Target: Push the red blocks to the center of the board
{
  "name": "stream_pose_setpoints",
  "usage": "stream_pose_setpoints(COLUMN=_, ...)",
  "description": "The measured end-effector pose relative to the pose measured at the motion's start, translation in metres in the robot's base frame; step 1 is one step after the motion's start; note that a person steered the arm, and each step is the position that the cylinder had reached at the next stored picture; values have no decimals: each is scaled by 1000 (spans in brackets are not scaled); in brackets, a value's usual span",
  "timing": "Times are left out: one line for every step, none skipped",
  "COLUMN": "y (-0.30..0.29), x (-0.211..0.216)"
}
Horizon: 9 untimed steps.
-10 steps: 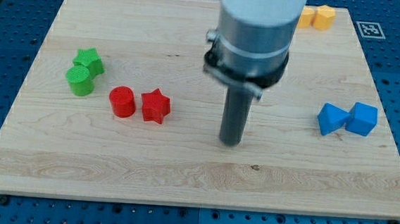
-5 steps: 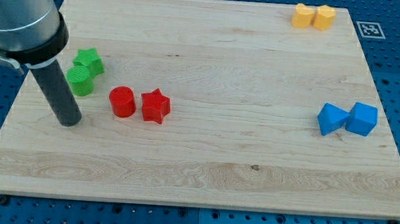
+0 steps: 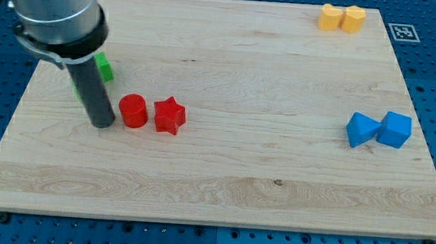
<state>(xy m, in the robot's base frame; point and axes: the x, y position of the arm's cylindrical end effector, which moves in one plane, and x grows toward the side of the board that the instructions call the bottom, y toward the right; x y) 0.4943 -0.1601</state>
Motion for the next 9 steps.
stream_pose_setpoints(y=46, x=0)
stream_pose_setpoints(y=100, x=-2)
stream_pose_setpoints(y=142, x=-3)
stream_pose_setpoints(y=142, x=4)
stream_pose_setpoints(y=147, x=0)
stream_pose_setpoints(y=150, x=-36)
stream_pose_setpoints(y=150, x=-48)
stream_pose_setpoints(y=135, x=1)
stream_pose_setpoints(y=81, x=22)
